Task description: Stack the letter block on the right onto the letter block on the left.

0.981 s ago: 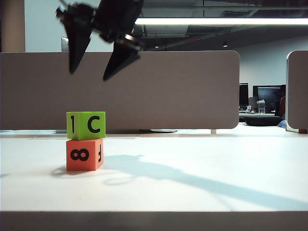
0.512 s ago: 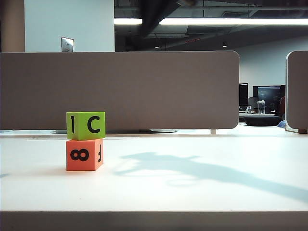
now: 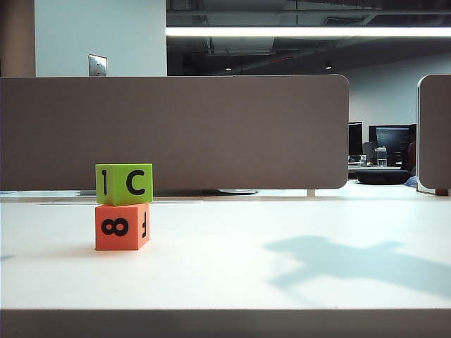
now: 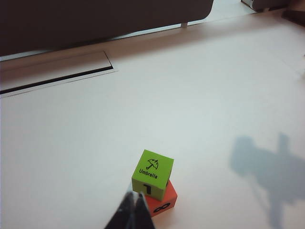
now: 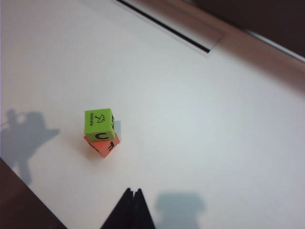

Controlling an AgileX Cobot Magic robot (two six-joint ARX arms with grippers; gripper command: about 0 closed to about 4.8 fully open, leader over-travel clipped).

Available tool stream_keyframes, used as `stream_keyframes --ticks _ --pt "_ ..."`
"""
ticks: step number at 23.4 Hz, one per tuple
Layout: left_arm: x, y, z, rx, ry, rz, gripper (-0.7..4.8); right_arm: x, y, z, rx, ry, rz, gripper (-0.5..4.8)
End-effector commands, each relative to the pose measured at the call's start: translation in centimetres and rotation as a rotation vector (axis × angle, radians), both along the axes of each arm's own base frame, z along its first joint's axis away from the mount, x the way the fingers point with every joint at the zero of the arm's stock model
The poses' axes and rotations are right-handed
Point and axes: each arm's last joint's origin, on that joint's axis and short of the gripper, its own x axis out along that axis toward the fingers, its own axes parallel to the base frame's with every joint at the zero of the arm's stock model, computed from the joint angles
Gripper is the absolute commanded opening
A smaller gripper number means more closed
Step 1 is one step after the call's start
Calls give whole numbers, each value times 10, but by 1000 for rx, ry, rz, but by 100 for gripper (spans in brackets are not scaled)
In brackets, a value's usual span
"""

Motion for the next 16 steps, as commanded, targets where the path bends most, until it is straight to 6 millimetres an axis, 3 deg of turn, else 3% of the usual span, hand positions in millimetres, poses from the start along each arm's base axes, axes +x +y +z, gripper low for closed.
stream_keyframes --ticks 1,5,8,12,15,16 --pt "-4 -2 -3 -8 -10 -34 -6 -21 -17 1 49 -73 -4 -6" --pt "-6 -3 -11 -8 -6 -46 -6 -53 -45 -16 61 -144 -62 -6" --pt "-15 0 -29 -11 -16 -42 -6 -77 -66 -45 77 -213 -123 -6" --pt "-29 5 -66 -63 -66 -31 -6 -95 -81 -95 113 -278 -159 -6" --pt "-39 10 -101 -102 -161 19 -6 -94 -84 -147 120 -329 -224 -6" --pt "-40 11 -107 -95 -161 52 -5 -92 -84 -156 100 -338 -271 -5"
